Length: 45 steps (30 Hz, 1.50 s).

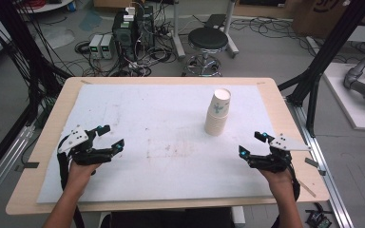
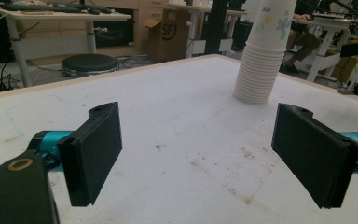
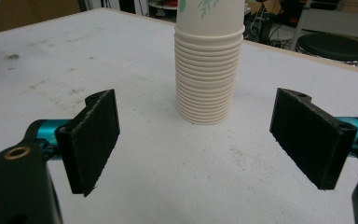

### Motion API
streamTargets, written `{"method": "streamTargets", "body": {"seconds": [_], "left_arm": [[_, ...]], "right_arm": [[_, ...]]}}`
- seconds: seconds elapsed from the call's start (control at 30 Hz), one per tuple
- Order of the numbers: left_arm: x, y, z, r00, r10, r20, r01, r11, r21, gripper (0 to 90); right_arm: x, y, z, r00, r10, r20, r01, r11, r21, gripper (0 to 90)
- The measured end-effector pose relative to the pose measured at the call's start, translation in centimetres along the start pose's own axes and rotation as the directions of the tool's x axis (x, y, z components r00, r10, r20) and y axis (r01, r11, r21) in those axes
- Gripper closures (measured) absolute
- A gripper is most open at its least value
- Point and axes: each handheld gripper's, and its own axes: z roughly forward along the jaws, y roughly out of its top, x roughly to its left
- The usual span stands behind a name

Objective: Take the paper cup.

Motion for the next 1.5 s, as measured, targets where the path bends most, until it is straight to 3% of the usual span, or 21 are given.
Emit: {"method": "streamTargets", "body": {"seconds": [0.57,0.9,1.27,1.5], "left_arm": [[-0.3,-0.3,0.5,0.9994,-0.008,0.033,0.008,0.9999,0.012,16.1],[-0.3,-0.5,0.5,0.9993,-0.016,0.035,0.016,0.9997,0.019,16.1],[-0.3,-0.4,0.4,0.9995,-0.012,0.031,0.012,0.9997,0.023,16.1],[-0.5,-0.5,0.8,0.999,-0.011,0.044,0.01,0.9994,0.033,16.4]], "right_arm": [[0.0,-0.5,-0.4,0.9992,0.039,0.002,-0.039,0.999,0.018,16.0],[0.5,0.3,-0.4,0.9988,0.049,0.003,-0.049,0.999,0.008,16.0],[0.6,3.2,0.3,0.9989,0.046,-0.006,-0.046,0.999,0.009,15.9],[0.5,6.3,2.0,0.9994,0.022,-0.026,-0.021,0.999,0.039,15.9]]}}
